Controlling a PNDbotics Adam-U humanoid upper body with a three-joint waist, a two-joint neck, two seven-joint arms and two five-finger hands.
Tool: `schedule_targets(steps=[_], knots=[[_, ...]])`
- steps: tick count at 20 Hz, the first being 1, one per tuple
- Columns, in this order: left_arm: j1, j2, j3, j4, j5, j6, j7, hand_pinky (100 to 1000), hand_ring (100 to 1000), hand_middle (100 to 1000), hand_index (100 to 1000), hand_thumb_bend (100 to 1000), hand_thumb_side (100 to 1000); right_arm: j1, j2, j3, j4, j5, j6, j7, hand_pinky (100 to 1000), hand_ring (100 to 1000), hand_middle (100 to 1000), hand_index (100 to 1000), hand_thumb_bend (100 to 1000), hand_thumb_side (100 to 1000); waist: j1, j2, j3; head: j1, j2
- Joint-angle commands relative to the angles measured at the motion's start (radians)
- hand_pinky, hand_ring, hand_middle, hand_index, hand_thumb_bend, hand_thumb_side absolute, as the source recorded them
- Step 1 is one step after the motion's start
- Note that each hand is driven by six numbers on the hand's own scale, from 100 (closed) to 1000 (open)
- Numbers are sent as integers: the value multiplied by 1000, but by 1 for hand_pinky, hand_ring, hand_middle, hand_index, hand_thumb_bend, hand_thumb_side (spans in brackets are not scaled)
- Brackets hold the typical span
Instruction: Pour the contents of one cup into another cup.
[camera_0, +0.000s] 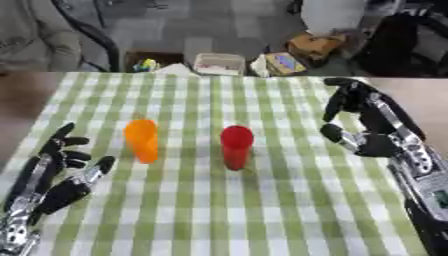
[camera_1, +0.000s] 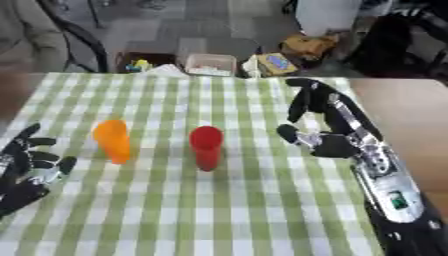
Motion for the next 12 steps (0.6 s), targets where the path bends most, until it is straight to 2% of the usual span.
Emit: schedule_targets(steps=[1, 12], knots=[[-44, 9, -6, 52, 1, -27, -1, 680, 662, 746, 1000, 586, 451, -16, -11, -2, -17, -8, -1, 4, 479, 489, 467, 865, 557, 466, -1, -16, -5, 5, -8], [-130, -2, -22, 173, -18, -89, 5, 683, 674, 748, 1000, 563, 452, -23, -4, 6, -16, -11, -4, 12, 476, 486, 463, 864, 551, 470, -5, -1, -41, 19, -13]])
